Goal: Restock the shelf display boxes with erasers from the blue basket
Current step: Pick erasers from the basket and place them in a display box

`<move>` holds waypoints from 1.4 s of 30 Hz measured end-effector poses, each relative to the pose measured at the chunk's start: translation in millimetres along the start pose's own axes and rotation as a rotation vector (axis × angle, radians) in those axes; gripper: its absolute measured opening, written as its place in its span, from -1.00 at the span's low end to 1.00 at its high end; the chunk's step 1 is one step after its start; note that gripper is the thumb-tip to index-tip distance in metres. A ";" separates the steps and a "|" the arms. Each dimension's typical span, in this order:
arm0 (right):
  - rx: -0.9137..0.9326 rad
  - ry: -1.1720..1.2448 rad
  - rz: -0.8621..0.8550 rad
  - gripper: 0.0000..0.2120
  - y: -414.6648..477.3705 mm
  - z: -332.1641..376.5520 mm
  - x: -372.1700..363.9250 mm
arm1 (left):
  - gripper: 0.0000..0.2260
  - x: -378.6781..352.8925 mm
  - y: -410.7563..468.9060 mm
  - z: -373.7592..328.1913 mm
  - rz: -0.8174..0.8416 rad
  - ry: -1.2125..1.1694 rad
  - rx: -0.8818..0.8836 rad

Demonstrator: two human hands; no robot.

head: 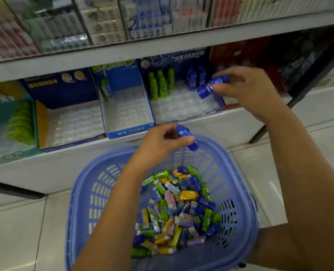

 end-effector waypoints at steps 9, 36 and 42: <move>0.186 -0.755 0.068 -0.60 92.1 -4.4 -14.9 | -0.88 -1.4 11.6 -10.2 -0.262 -0.416 0.013; 0.226 -1.002 0.292 -0.61 88.4 -5.9 -37.2 | -0.81 -11.3 22.2 -10.8 -0.161 -0.438 0.039; 0.142 -0.159 0.332 -0.87 40.3 33.1 -40.5 | -0.75 -0.5 16.3 -19.9 -0.288 -0.259 -0.027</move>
Point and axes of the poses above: each hand's wrist, its own y-axis towards the middle knuckle, its own x-axis out of the back of the hand, z = x × y, the point moved 9 cm from there along y, towards the middle knuckle, and after that the axes turned 10 degrees about -y, right-handed, at the moved point
